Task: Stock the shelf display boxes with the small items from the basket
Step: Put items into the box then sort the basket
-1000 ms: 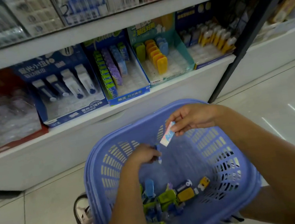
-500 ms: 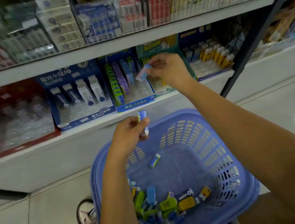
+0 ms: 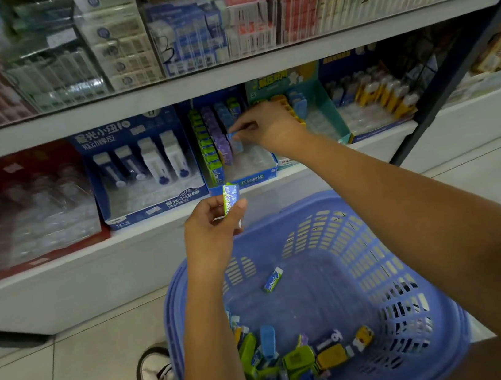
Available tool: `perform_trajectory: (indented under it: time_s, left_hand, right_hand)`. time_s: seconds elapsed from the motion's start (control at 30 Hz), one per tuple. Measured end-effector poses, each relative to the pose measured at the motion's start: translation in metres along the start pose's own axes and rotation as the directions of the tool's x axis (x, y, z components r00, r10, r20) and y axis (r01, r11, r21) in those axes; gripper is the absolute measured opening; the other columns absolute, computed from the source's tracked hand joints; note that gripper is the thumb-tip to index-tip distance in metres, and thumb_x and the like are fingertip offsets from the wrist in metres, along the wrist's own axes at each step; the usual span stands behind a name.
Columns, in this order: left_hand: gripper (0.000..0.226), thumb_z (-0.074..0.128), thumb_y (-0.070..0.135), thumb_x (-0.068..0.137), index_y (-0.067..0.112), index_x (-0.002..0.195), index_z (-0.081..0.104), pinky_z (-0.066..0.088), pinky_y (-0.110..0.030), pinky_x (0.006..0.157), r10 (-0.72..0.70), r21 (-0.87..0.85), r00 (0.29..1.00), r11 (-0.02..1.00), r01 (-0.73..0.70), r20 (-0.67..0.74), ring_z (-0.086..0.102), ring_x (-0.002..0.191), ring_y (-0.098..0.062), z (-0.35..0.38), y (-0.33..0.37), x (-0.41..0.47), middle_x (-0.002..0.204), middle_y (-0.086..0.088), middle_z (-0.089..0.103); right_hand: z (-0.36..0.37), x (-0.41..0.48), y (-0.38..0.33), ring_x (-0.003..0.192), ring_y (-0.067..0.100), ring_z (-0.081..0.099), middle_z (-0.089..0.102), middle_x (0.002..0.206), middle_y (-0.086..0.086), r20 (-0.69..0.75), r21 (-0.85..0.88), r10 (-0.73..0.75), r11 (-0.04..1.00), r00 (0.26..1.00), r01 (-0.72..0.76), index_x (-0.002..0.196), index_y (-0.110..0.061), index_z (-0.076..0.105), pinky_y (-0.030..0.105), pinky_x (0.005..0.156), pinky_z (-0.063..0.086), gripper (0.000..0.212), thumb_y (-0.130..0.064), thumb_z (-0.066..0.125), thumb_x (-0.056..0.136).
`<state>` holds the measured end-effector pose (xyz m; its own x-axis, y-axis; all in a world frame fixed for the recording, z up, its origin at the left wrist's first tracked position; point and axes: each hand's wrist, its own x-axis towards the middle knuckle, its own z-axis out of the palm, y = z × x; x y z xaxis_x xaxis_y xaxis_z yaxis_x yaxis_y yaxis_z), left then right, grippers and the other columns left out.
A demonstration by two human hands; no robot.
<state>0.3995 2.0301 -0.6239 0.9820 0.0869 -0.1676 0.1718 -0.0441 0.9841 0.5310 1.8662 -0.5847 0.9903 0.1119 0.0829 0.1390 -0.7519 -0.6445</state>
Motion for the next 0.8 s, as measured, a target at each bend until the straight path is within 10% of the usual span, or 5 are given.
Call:
perform_trajectory:
  time_s: [0.53, 0.63, 0.8]
  left_hand:
    - [0.017, 0.076, 0.015, 0.078, 0.016, 0.091, 0.065, 0.051, -0.015, 0.053, 0.028, -0.084, 1.0, 0.996, -0.029, -0.007, 0.066, 0.062, -0.004, 0.009, 0.011, -0.008, 0.075, 0.0, 0.07]
    - [0.016, 0.075, 0.014, 0.078, 0.017, 0.089, 0.064, 0.053, -0.017, 0.055, 0.057, -0.066, 0.998, 0.996, -0.059, -0.02, 0.064, 0.064, -0.005, 0.015, 0.014, -0.01, 0.08, 0.001, 0.068]
    - [0.017, 0.077, 0.016, 0.077, 0.021, 0.084, 0.062, 0.055, -0.031, 0.07, 0.17, 0.04, 0.985, 0.985, -0.169, -0.016, 0.063, 0.072, -0.015, 0.029, 0.024, -0.008, 0.08, 0.005, 0.068]
  right_hand:
    - [-0.019, 0.008, -0.018, 0.085, 0.016, 0.068, 0.072, 0.1, 0.009, 0.106, -0.087, 0.155, 0.985, 0.982, -0.146, 0.098, -0.005, 0.073, 0.032, 0.085, 0.056, 0.023, -0.019, 0.074, 0.08]
    - [-0.019, -0.017, -0.018, 0.049, 0.002, 0.056, 0.068, 0.075, 0.003, 0.034, 0.173, 0.127, 0.976, 0.991, -0.131, 0.087, -0.007, 0.071, 0.024, 0.062, 0.052, 0.015, -0.022, 0.07, 0.085]
    - [-0.031, -0.08, -0.015, 0.06, 0.002, 0.061, 0.072, 0.074, -0.005, 0.341, 0.421, 0.002, 0.894, 0.94, -0.155, 0.087, -0.019, 0.074, 0.015, 0.059, 0.05, 0.01, -0.027, 0.07, 0.084]
